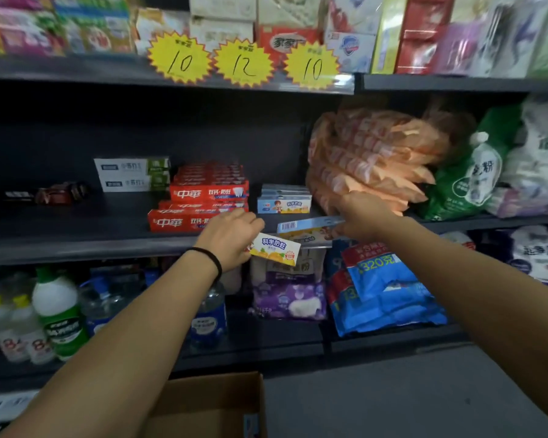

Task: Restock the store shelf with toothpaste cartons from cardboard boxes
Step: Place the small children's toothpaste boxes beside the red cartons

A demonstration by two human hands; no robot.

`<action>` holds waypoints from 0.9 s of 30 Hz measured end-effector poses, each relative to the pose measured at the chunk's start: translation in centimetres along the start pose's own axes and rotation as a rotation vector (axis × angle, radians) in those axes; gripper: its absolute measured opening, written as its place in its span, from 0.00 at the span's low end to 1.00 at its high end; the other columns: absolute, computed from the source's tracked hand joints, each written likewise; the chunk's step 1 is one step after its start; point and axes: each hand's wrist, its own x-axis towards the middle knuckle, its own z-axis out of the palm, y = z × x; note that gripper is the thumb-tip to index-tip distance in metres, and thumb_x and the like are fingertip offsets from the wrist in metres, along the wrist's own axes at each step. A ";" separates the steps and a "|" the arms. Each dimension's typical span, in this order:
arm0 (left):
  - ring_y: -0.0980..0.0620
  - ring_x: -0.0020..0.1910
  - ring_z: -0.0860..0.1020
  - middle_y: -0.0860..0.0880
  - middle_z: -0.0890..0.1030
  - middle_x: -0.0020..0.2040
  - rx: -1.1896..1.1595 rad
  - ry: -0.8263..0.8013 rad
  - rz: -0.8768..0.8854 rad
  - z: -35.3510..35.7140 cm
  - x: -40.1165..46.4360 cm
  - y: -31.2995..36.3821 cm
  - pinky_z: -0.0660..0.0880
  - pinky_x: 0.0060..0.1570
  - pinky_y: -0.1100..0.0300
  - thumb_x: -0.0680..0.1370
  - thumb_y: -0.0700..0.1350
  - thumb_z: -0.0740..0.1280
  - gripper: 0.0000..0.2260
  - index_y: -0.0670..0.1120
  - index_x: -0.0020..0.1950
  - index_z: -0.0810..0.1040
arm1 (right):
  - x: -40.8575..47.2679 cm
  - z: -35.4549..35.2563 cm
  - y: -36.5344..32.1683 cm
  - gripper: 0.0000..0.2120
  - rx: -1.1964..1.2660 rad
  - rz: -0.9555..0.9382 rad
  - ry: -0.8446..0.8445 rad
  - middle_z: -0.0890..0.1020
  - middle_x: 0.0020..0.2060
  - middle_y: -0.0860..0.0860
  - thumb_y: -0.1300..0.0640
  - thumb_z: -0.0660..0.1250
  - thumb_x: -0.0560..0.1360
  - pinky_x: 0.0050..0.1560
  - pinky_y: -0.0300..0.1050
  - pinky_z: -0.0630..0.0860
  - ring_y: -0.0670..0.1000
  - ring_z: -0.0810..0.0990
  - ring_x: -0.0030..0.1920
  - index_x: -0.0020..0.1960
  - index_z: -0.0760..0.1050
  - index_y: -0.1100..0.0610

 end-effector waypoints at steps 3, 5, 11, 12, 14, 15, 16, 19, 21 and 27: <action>0.48 0.57 0.71 0.48 0.74 0.57 0.019 0.018 -0.029 0.5 2.7 -0.4 0.69 0.49 0.56 0.74 0.47 0.68 0.15 0.46 0.58 0.70 | 1.8 -0.8 1.4 0.21 0.001 0.051 0.053 0.78 0.54 0.56 0.45 0.73 0.69 0.42 0.45 0.66 0.59 0.77 0.54 0.56 0.76 0.55; 0.48 0.57 0.71 0.48 0.74 0.57 0.041 0.023 -0.040 0.9 4.4 -0.6 0.67 0.48 0.58 0.74 0.46 0.68 0.15 0.46 0.58 0.70 | 3.0 -1.0 2.2 0.20 -0.008 0.085 0.072 0.78 0.54 0.55 0.45 0.72 0.71 0.42 0.45 0.65 0.59 0.77 0.55 0.57 0.75 0.55; 0.48 0.56 0.72 0.48 0.74 0.56 0.045 0.052 -0.069 3.4 9.2 -1.0 0.63 0.43 0.58 0.73 0.45 0.69 0.16 0.45 0.57 0.69 | 7.0 -0.3 4.4 0.16 -0.032 0.131 0.138 0.79 0.52 0.57 0.49 0.71 0.71 0.43 0.47 0.69 0.60 0.77 0.53 0.55 0.77 0.55; 0.47 0.55 0.72 0.47 0.74 0.56 0.043 0.057 -0.073 3.8 9.9 -1.0 0.64 0.43 0.58 0.73 0.46 0.69 0.16 0.45 0.57 0.70 | 7.6 -0.1 4.7 0.16 -0.031 0.137 0.147 0.79 0.53 0.57 0.49 0.71 0.71 0.43 0.47 0.69 0.60 0.77 0.53 0.55 0.77 0.55; 0.47 0.55 0.72 0.47 0.75 0.56 0.041 0.057 -0.084 4.8 11.3 -1.1 0.66 0.44 0.57 0.73 0.46 0.70 0.16 0.45 0.58 0.70 | 8.6 0.1 5.3 0.16 -0.024 0.154 0.165 0.79 0.53 0.57 0.50 0.71 0.71 0.43 0.47 0.69 0.60 0.77 0.53 0.56 0.77 0.56; 0.47 0.56 0.72 0.47 0.75 0.56 0.039 0.052 -0.091 5.3 11.9 -1.0 0.67 0.45 0.56 0.73 0.46 0.70 0.17 0.45 0.58 0.70 | 9.1 0.2 5.6 0.17 -0.020 0.164 0.168 0.79 0.53 0.57 0.50 0.71 0.71 0.43 0.48 0.68 0.61 0.77 0.53 0.56 0.77 0.56; 0.47 0.56 0.72 0.47 0.75 0.57 0.037 0.044 -0.097 5.8 12.5 -1.0 0.68 0.46 0.56 0.73 0.46 0.70 0.17 0.45 0.59 0.70 | 9.5 0.3 5.8 0.16 -0.021 0.172 0.168 0.79 0.53 0.57 0.50 0.71 0.71 0.42 0.48 0.67 0.61 0.77 0.53 0.56 0.77 0.56; 0.47 0.57 0.72 0.47 0.75 0.58 0.030 0.040 -0.107 7.2 14.3 -1.0 0.70 0.49 0.55 0.73 0.45 0.70 0.19 0.45 0.60 0.70 | 10.8 0.5 6.3 0.16 -0.033 0.190 0.165 0.78 0.53 0.58 0.50 0.71 0.72 0.42 0.48 0.67 0.61 0.77 0.53 0.55 0.77 0.57; 0.47 0.57 0.72 0.47 0.75 0.59 0.022 0.055 -0.106 8.1 15.4 -0.9 0.70 0.50 0.55 0.73 0.45 0.70 0.19 0.45 0.61 0.69 | 11.7 0.4 6.5 0.16 -0.043 0.193 0.165 0.78 0.52 0.58 0.50 0.71 0.72 0.41 0.48 0.67 0.60 0.77 0.52 0.55 0.76 0.58; 0.47 0.59 0.72 0.46 0.74 0.60 0.017 0.016 -0.101 10.4 18.4 -0.2 0.71 0.52 0.54 0.72 0.46 0.72 0.22 0.44 0.62 0.69 | 14.2 1.0 7.1 0.18 -0.039 0.180 0.179 0.77 0.55 0.58 0.52 0.71 0.73 0.41 0.48 0.66 0.61 0.77 0.54 0.59 0.74 0.58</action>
